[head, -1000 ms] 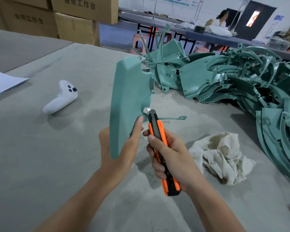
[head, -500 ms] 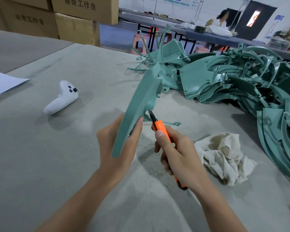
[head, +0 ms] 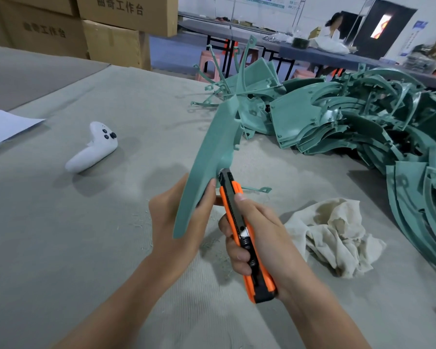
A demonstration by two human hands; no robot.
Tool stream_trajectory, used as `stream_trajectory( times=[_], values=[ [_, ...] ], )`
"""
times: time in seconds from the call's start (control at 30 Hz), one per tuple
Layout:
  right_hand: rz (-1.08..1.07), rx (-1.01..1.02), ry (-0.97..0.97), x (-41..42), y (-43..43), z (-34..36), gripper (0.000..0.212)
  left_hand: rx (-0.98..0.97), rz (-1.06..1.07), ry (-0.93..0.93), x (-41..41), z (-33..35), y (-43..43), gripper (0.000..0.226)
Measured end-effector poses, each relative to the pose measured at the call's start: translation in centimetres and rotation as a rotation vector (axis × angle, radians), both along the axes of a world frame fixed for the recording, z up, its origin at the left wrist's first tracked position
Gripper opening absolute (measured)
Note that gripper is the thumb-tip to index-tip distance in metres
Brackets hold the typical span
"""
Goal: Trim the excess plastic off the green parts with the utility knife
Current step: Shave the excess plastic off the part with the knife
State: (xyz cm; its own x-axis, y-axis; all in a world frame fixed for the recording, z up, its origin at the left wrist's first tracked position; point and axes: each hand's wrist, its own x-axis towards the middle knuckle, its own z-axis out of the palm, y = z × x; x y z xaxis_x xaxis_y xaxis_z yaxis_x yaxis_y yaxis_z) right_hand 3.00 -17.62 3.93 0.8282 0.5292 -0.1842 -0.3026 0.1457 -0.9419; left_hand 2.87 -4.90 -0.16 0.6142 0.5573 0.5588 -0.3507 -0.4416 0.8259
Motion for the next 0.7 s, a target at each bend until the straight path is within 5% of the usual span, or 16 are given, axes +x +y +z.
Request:
stream_trajectory(
  times=[0.33, 0.47, 0.6, 0.7],
  values=[
    [0.052, 0.115, 0.298, 0.6, -1.3, 0.5, 0.044, -0.103, 0.115, 0.032, 0.9, -0.8, 1.2, 0.037],
    [-0.003, 0.081, 0.123, 0.6, -1.5, 0.6, 0.037, -0.225, 0.054, 0.141, 1.1, -0.3, 1.1, 0.028],
    [-0.056, -0.096, -0.080, 0.8, -1.7, 0.6, 0.033, 0.175, -0.098, 0.471, -0.1, 0.6, 1.6, 0.036],
    [-0.051, -0.177, -0.142, 1.2, -1.7, 0.4, 0.032, 0.070, -0.109, 0.408, -0.2, 1.1, 1.2, 0.033]
  ],
)
